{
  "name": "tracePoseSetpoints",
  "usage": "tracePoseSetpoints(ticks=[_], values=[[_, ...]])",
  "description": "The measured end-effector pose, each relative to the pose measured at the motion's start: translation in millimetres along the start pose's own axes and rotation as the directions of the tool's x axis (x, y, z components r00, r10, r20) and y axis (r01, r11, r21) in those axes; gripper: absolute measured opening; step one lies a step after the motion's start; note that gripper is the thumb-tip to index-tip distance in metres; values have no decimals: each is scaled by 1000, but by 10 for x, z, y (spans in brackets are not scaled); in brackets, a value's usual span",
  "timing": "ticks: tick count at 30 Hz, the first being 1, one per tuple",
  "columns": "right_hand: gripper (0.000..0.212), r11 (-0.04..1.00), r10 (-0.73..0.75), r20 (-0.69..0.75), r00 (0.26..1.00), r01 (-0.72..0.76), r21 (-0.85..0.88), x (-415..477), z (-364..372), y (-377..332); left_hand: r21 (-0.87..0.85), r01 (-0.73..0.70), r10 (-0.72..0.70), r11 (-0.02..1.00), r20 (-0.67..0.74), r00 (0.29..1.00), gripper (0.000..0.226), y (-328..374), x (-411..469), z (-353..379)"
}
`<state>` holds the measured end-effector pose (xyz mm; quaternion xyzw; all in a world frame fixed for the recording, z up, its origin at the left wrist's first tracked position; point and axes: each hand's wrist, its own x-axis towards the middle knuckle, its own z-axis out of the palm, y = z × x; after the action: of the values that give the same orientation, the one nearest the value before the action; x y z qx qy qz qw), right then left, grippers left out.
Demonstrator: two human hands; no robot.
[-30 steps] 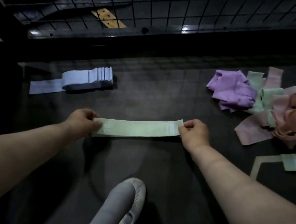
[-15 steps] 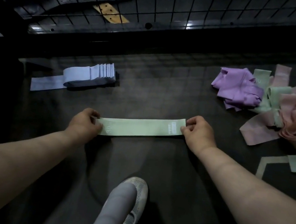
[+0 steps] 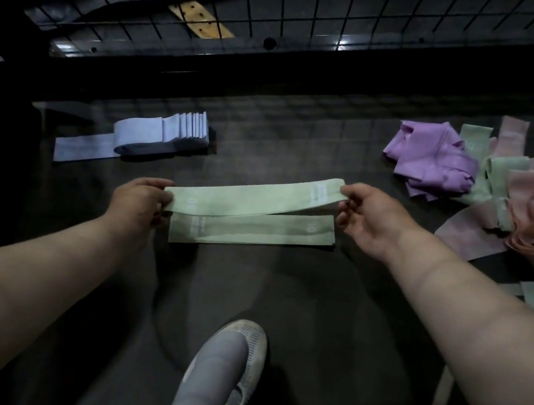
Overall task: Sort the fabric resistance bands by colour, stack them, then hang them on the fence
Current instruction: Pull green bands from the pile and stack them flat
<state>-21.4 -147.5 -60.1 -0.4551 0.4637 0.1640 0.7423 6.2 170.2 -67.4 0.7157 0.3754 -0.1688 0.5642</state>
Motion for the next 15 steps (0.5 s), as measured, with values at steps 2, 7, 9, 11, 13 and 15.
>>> tracePoseSetpoints(ticks=[2,7,9,11,13,15], values=[[11,992,-75,2,997,75,-102,-17,-10,-11,2,21,-21,1000,56,998,28,-17,-21,10],[14,934,-209,126,970,236,-269,-77,-27,-18,330,-14,-85,944,284,955,30,-113,-203,97],[14,889,-241,236,941,312,-336,-127,4,-14,636,-275,13,721,385,923,36,-129,-307,157],[16,800,-288,358,888,428,-421,-191,66,4,748,-577,261,329,515,816,63,-127,-390,213],[14,656,-324,473,819,555,-512,-230,119,30,598,-749,415,286,627,659,78,-67,-514,331],[12,563,-317,558,767,626,-540,-252,169,71,423,-802,450,422,670,591,76,15,-630,524]])
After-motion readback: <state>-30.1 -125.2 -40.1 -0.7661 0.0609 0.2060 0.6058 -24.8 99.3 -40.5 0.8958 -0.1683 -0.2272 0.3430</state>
